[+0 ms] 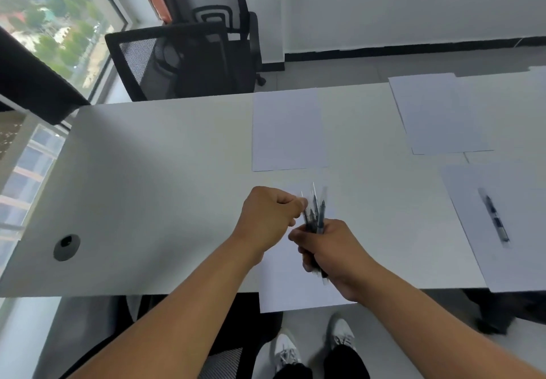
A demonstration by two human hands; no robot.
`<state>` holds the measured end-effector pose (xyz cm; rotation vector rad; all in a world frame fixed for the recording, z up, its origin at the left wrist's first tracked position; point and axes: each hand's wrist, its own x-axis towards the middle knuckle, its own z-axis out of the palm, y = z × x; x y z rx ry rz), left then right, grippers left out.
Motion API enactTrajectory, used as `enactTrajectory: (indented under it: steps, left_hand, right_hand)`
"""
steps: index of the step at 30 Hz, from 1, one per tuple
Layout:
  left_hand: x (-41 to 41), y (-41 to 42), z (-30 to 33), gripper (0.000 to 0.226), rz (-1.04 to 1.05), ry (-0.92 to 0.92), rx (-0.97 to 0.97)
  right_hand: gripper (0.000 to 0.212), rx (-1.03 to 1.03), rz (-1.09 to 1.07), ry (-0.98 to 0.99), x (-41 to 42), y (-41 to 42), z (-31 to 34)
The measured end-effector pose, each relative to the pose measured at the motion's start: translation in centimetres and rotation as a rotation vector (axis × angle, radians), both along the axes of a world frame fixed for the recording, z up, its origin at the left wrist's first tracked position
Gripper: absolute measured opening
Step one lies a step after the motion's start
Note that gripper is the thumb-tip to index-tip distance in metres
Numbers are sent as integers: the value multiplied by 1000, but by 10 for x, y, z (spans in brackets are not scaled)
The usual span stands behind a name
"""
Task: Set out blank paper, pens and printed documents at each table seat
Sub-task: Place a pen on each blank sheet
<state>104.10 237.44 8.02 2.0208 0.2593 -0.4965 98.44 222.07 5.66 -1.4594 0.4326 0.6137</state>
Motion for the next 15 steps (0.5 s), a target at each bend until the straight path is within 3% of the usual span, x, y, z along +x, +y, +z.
enactTrajectory:
  steps: [15]
  left_hand:
    - [7,17,-43,29,157,42,-12]
  right_hand:
    - [26,101,-201,167,-21,-5,-38]
